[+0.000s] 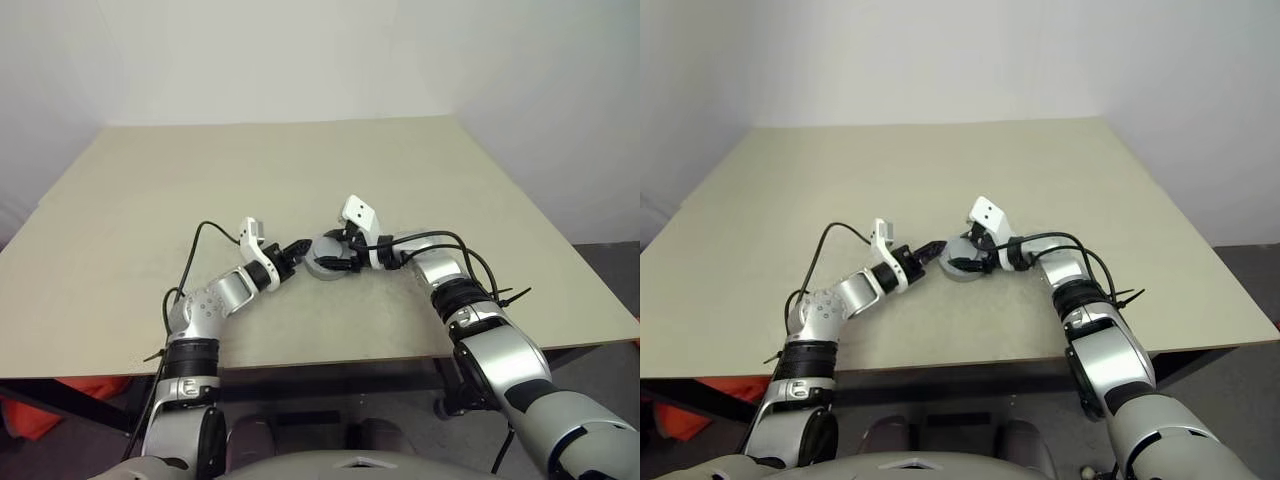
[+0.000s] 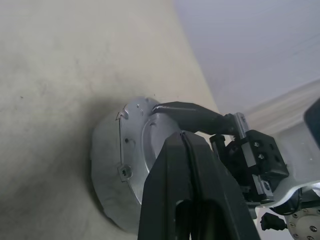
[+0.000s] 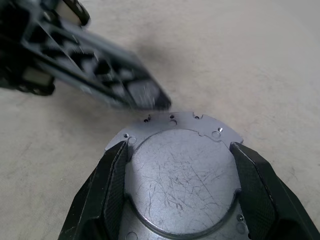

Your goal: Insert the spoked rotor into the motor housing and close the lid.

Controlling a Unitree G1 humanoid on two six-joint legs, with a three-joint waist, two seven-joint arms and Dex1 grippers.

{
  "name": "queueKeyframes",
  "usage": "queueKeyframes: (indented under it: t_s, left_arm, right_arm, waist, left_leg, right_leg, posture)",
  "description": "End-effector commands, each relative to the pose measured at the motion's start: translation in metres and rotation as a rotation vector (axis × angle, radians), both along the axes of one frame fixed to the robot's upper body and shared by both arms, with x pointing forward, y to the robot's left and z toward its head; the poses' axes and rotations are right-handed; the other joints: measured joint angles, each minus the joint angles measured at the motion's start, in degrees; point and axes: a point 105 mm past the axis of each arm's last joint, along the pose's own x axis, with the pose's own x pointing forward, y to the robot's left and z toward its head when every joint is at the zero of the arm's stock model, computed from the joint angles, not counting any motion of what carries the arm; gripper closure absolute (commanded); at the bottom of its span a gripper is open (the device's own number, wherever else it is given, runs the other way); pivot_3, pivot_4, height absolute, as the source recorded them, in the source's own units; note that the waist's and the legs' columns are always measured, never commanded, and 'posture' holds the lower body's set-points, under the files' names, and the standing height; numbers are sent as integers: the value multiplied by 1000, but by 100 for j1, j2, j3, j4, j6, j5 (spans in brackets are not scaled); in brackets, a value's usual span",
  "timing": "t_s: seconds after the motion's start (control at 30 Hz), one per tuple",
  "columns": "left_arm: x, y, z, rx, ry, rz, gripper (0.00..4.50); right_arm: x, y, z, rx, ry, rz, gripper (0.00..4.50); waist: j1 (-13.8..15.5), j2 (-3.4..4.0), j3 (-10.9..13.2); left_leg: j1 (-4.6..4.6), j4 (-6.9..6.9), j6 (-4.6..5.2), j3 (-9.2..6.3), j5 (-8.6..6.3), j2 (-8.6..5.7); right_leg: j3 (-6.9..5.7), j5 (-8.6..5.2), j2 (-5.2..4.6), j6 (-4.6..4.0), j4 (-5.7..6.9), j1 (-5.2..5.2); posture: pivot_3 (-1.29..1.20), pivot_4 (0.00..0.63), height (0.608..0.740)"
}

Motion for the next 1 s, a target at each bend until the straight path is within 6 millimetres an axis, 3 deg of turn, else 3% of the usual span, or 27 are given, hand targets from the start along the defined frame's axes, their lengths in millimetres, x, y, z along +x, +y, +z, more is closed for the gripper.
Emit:
queueKeyframes:
  t_s: [0.03,0.17,0.4,0.53,0.7,0.8,1.0]
  left_arm:
    - [2,2,-11,58,55,9,4470]
    - [1,5,-14,73,66,21,4470]
    - [-2,1,-10,78,42,-4,4470]
    - [-4,-2,-5,67,22,-27,4500]
    - [-8,-8,-2,65,4,-64,4500]
    - [-10,-11,-1,70,-6,-81,4500]
    - [-11,-15,0,68,-13,-98,4500]
  right_arm:
    - [-5,-22,-34,-131,80,-68,1368]
    - [-2,-20,-30,-124,71,-71,1368]
    - [1,-17,-21,-86,90,-78,1368]
    - [0,-11,-4,-37,52,-26,37]
    - [-22,1,50,154,20,142,37]
    - [-30,-6,61,201,58,156,37]
    - [-24,-24,68,226,107,69,37]
  waist:
    - [2,0,1]
    - [2,8,-4]
    - [1,9,-3]
    - [8,7,-1]
    - [27,2,4]
    - [30,8,3]
    - [45,8,2]
  left_leg:
    - [0,-6,0,-1,0,-1]
    - [2,-94,0,-2,0,2]
    - [3,-96,0,1,0,3]
    - [-2,-96,0,1,0,4]
    - [-23,-94,3,12,5,9]
    - [-51,-94,24,21,9,15]
    - [-125,-85,42,22,12,15]
  right_leg:
    - [-3,-1,-1,1,-8,0]
    - [-38,-1,-6,1,-120,18]
    - [-40,0,-8,1,-124,19]
    - [-42,0,-9,1,-125,18]
    - [-41,11,-8,-6,-88,3]
    - [-40,39,-1,-42,-66,-14]
    - [-49,23,-1,-46,-66,-74]
  posture:
    - [0,0,740]
    - [0,0,740]
    - [0,0,740]
    - [0,0,740]
    - [0,0,740]
    - [0,0,740]
    - [0,0,740]
